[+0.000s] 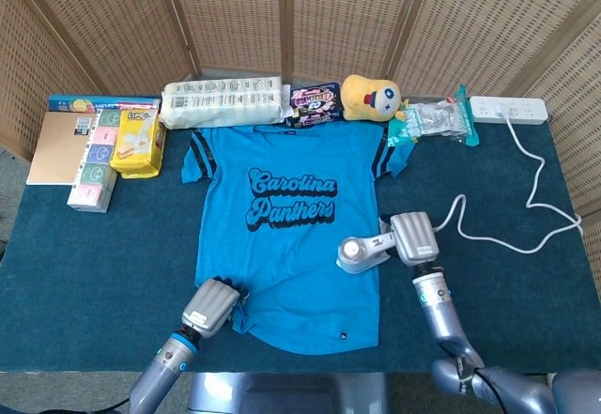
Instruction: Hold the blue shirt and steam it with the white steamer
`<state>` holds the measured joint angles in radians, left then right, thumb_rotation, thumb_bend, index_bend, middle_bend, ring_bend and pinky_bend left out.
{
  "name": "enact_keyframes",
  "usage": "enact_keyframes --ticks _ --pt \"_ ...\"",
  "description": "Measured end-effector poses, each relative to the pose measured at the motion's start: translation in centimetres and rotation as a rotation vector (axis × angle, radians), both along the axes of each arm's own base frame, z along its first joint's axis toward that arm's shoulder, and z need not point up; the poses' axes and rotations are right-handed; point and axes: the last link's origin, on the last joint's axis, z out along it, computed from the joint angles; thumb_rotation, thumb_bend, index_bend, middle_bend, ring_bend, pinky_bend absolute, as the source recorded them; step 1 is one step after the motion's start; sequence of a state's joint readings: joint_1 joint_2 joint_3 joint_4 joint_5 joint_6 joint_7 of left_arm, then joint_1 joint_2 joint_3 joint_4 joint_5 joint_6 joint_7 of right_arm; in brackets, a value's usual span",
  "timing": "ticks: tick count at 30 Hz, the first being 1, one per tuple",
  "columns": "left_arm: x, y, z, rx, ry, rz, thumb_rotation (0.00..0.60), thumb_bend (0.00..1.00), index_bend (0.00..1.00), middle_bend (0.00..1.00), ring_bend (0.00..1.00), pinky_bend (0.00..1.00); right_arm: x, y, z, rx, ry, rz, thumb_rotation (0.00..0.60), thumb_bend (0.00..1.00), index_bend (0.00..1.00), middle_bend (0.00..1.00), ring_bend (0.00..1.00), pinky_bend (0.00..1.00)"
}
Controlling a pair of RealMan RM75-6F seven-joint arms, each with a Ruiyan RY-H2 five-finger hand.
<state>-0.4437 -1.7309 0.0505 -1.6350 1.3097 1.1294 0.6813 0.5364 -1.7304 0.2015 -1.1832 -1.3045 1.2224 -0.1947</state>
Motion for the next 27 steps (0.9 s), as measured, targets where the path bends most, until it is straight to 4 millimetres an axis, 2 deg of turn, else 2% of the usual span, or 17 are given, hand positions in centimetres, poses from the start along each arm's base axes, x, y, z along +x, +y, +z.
enact_keyframes --ticks 10,16,27 --pt "0.0 0.0 0.1 0.002 0.001 -0.001 0.600 0.65 0.52 0.54 0.48 0.49 0.2 -1.5 1.6 -0.056 -0.099 -0.067 0.600 0.36 0.74 0.70 0.73 0.66" --pt "-0.1 -0.1 0.3 0.007 0.001 0.000 0.600 0.66 0.52 0.54 0.48 0.49 0.0 -3.1 2.1 -0.100 -0.103 -0.107 0.600 0.36 0.74 0.70 0.73 0.66" --pt "-0.2 -0.1 0.6 0.015 -0.002 0.004 0.600 0.66 0.52 0.54 0.48 0.49 -3.0 -6.7 3.9 -0.207 -0.029 -0.202 0.600 0.36 0.74 0.70 0.73 0.64"
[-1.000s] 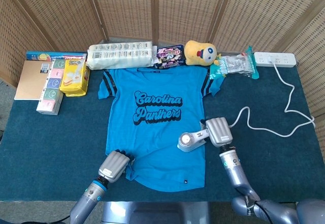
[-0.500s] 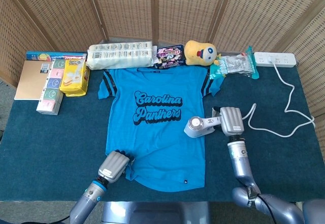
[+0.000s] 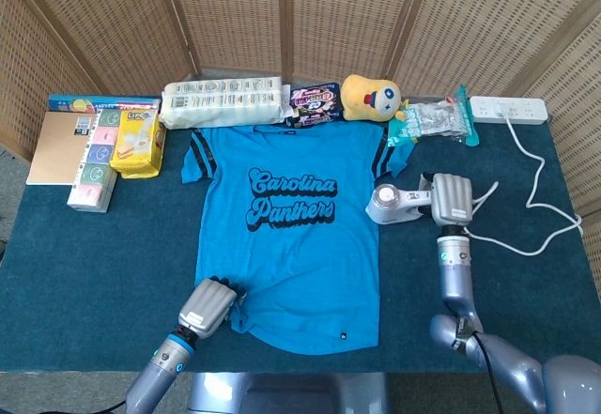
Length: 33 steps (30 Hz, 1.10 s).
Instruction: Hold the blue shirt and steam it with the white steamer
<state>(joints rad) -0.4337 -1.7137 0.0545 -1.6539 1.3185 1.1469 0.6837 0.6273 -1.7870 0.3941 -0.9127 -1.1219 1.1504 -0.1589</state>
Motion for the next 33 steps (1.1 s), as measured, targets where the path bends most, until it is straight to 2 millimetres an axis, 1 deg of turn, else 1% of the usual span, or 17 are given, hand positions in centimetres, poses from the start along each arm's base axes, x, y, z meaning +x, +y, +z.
enact_keyframes --ticks 10,15,18,21,23,26,33 --pt "0.3 0.0 -0.3 -0.008 0.003 -0.004 0.600 0.65 0.52 0.54 0.48 0.49 -3.3 -1.6 1.3 -0.068 0.021 -0.114 0.600 0.35 0.71 0.68 0.69 0.61" --pt "0.2 0.1 -0.4 -0.010 0.008 -0.002 0.600 0.65 0.52 0.54 0.48 0.49 -4.2 -2.2 1.1 -0.084 0.026 -0.170 0.600 0.35 0.67 0.66 0.66 0.58" --pt "0.1 0.2 -0.3 -0.008 0.010 0.001 0.600 0.65 0.52 0.54 0.48 0.49 -4.5 -2.4 0.6 -0.086 0.026 -0.201 0.600 0.34 0.63 0.64 0.63 0.55" --pt "0.1 0.2 -0.3 -0.007 0.008 0.002 0.600 0.65 0.52 0.54 0.48 0.49 -4.8 -2.4 0.1 -0.080 0.030 -0.225 0.600 0.33 0.56 0.56 0.55 0.49" --pt "0.0 0.2 -0.3 -0.007 0.008 0.003 0.600 0.65 0.52 0.54 0.48 0.49 -4.9 -2.5 -0.2 -0.071 0.034 -0.238 0.600 0.32 0.46 0.46 0.43 0.40" --pt "-0.1 0.2 -0.3 -0.008 0.009 0.004 0.600 0.65 0.52 0.54 0.48 0.49 -4.9 -2.6 -0.5 -0.056 0.030 -0.255 0.600 0.31 0.35 0.36 0.32 0.31" --pt "-0.1 0.3 -0.3 -0.007 0.008 0.003 0.600 0.66 0.52 0.54 0.48 0.48 -4.8 -2.5 -0.8 -0.044 0.037 -0.239 0.600 0.29 0.19 0.25 0.20 0.22"
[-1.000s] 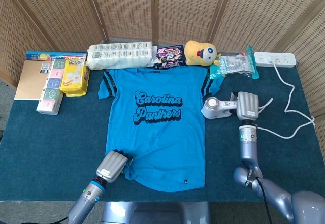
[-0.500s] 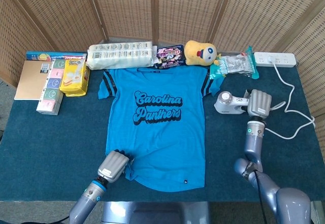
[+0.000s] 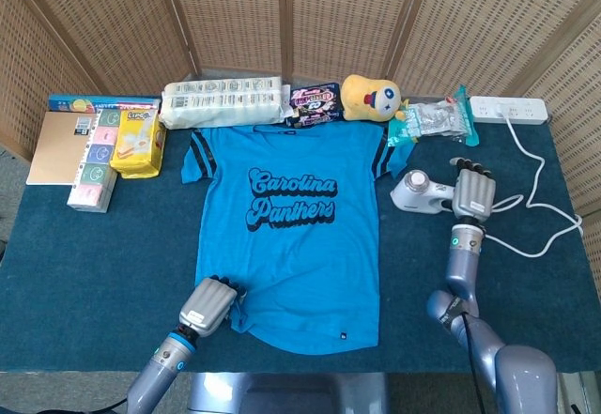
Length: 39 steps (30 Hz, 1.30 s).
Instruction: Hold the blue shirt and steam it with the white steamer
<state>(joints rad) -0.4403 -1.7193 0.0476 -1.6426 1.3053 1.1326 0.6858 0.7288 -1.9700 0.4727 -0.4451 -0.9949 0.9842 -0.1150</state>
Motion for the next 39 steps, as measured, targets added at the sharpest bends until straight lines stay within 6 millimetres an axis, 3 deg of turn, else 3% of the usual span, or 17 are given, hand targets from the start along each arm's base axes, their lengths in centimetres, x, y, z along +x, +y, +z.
enact_keyframes --ticks 7,26,39 --pt "0.0 -0.1 -0.1 -0.002 0.001 -0.002 0.600 0.65 0.52 0.54 0.48 0.48 -0.2 0.5 0.2 0.009 0.046 0.038 0.600 0.23 0.06 0.16 0.10 0.11" --pt "0.1 -0.2 0.2 0.005 0.002 -0.009 0.600 0.65 0.52 0.54 0.48 0.48 -1.1 2.4 0.7 0.005 0.043 0.095 0.600 0.20 0.03 0.14 0.08 0.07" --pt "0.3 -0.7 0.8 0.009 -0.002 -0.016 0.600 0.65 0.52 0.54 0.48 0.47 0.3 5.2 1.5 0.023 -0.033 0.141 0.600 0.20 0.04 0.16 0.11 0.07"
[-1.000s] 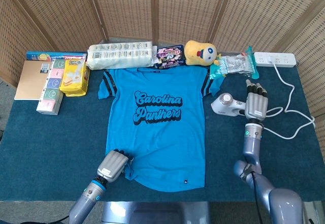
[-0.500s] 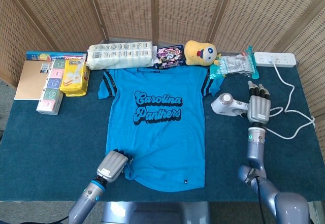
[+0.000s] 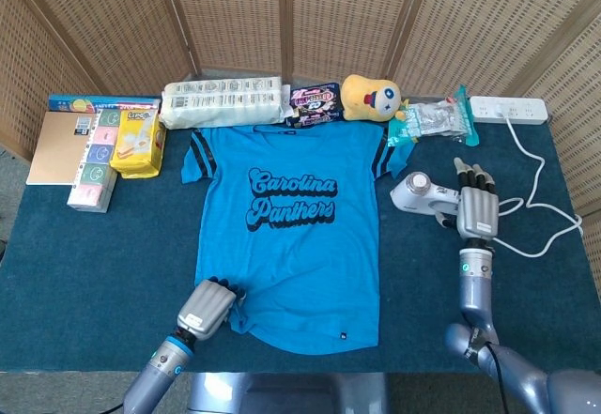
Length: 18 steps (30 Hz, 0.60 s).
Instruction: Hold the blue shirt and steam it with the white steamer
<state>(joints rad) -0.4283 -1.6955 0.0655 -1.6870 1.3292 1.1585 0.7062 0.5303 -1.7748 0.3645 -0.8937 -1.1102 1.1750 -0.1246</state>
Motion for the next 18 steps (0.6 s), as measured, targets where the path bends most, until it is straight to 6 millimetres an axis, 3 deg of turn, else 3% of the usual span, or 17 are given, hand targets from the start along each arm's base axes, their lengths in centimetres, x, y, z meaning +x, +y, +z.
enact_keyframes --ticks 12,18 --pt "-0.2 -1.1 1.0 -0.033 0.012 0.015 0.600 0.60 0.52 0.54 0.47 0.45 0.6 4.0 4.0 -0.023 -0.003 0.032 0.600 0.20 0.04 0.17 0.11 0.07" --pt "-0.5 -1.8 1.9 -0.082 0.032 0.045 0.600 0.53 0.52 0.54 0.40 0.42 0.3 4.8 4.9 -0.035 0.009 0.025 0.600 0.20 0.05 0.17 0.12 0.07"
